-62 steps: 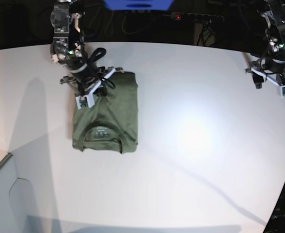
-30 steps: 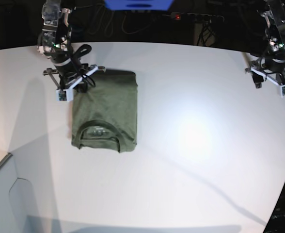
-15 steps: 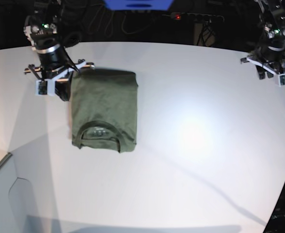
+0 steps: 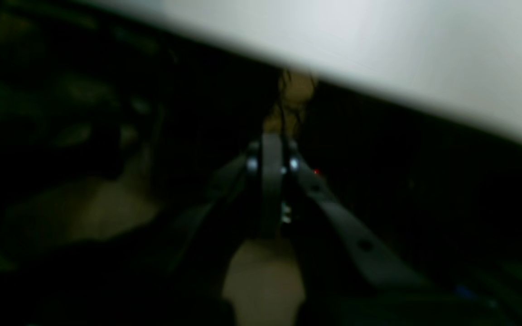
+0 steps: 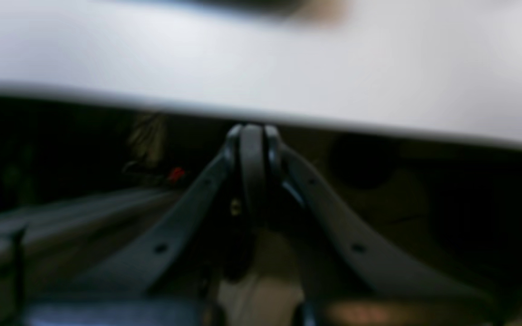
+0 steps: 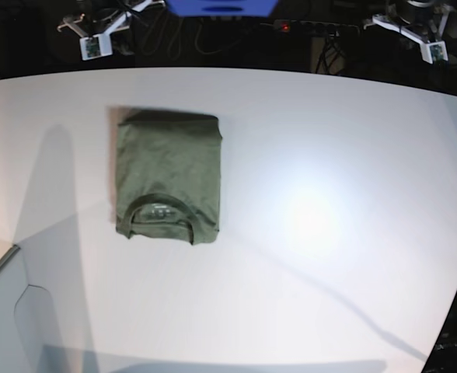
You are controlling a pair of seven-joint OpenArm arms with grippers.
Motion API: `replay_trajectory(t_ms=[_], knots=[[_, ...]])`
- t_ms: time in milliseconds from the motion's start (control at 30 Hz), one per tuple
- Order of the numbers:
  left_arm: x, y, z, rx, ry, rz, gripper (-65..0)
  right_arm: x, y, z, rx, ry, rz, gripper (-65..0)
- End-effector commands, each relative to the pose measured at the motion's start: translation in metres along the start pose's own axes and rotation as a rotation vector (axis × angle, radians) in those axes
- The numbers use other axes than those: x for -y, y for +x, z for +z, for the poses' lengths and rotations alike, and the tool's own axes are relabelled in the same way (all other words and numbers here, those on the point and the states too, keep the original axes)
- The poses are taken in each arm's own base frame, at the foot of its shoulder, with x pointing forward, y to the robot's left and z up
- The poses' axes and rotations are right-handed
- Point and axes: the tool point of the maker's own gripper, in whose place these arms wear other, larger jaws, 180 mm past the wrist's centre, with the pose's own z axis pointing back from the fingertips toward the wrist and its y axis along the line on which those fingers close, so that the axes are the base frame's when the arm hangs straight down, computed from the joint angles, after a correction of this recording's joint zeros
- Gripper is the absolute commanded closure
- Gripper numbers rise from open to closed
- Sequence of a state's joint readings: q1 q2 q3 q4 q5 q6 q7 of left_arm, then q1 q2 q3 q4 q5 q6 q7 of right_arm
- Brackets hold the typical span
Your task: Layout the t-shirt on the table in an organized manner, then fold the t-shirt properly
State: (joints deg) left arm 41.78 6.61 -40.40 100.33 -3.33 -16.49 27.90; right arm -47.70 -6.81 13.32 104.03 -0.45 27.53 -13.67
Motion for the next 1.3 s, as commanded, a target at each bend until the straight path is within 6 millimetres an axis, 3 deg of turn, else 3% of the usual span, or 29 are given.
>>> replay_trajectory(t_ms=[0, 167, 267, 433, 533, 833, 933, 1033, 1167, 1267], knots=[[-0.005, -0.015, -0.003, -0.031, 0.007, 0.009, -0.1, -0.003, -0.009, 0.001, -0.012, 0.025, -0.007, 0.0], [-0.002, -0.069, -0.039, -0.198, -0.029, -0.012, -0.1, -0.002, -0.063, -0.004, -0.129, 0.050, -0.047, 0.0], [0.013, -0.087, -0.073, -0.239, -0.076, -0.066, -0.1, -0.005, -0.085, -0.017, -0.126, 0.056, -0.112, 0.0], [0.034, -0.120, -0.122, -0.293, -0.116, -0.018, -0.1, -0.014, -0.130, -0.056, -0.139, 0.070, -0.259, 0.0], [0.049, -0.133, -0.140, -0.312, -0.146, 0.005, -0.1, 0.002, -0.148, -0.070, -0.095, -0.038, -0.327, 0.0], [0.107, -0.145, -0.145, -0.310, -0.279, -0.055, -0.1, 0.045, -0.198, -0.091, -0.162, -0.313, -0.290, 0.0], [0.123, -0.150, -0.141, -0.319, -0.309, -0.072, -0.1, 0.063, -0.199, -0.092, -0.199, -0.373, -0.210, 0.0], [0.113, -0.152, -0.144, -0.318, -0.245, -0.122, -0.1, 0.067, -0.193, -0.096, -0.207, -0.356, -0.069, 0.0], [0.116, -0.155, -0.143, -0.317, -0.213, -0.164, -0.1, 0.079, -0.191, -0.093, -0.251, -0.379, 0.180, 0.0], [0.118, -0.156, -0.143, -0.318, -0.212, -0.166, -0.1, 0.099, -0.192, -0.085, -0.292, -0.433, 0.289, 0.0]])
